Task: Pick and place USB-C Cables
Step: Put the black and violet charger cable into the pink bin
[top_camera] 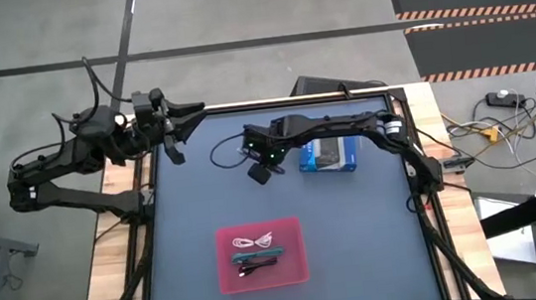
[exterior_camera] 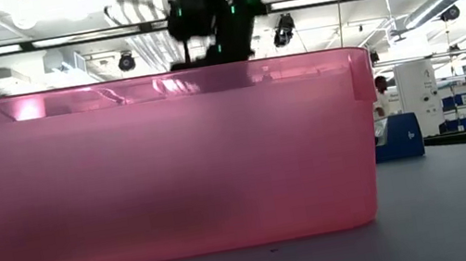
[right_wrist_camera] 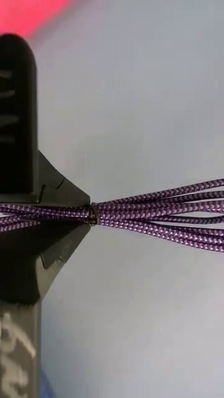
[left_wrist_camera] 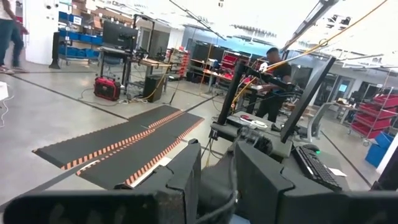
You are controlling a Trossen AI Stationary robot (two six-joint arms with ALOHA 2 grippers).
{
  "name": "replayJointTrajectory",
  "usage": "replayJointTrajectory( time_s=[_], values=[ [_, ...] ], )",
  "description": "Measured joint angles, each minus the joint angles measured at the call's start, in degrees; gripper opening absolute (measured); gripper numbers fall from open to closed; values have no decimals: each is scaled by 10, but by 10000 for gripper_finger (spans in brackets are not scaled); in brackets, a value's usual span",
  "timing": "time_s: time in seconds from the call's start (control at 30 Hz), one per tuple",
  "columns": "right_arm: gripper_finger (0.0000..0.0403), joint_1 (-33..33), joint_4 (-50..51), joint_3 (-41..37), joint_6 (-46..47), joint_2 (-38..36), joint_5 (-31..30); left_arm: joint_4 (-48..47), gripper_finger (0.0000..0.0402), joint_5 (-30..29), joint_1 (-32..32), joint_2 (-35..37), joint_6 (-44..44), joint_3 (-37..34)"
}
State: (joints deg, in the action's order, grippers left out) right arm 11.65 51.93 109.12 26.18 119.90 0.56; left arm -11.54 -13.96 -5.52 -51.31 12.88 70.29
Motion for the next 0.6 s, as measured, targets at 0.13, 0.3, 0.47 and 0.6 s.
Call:
replayJointTrajectory(
  time_s=[0.13, 0.3, 0.47, 0.6],
  values=[
    [19, -19, 59, 43, -23, -26, 5, -8, 83, 0, 0, 4, 2, -4],
    [19, -56, 95, 75, -57, -75, 39, -15, 83, 3, 0, 8, 3, -4],
    [19, -103, 94, 75, -83, -117, 77, -15, 83, 4, 0, 11, 2, -5],
    [21, -134, 91, 75, -94, -136, 121, -15, 83, 4, 0, 11, 3, -5]
  ],
)
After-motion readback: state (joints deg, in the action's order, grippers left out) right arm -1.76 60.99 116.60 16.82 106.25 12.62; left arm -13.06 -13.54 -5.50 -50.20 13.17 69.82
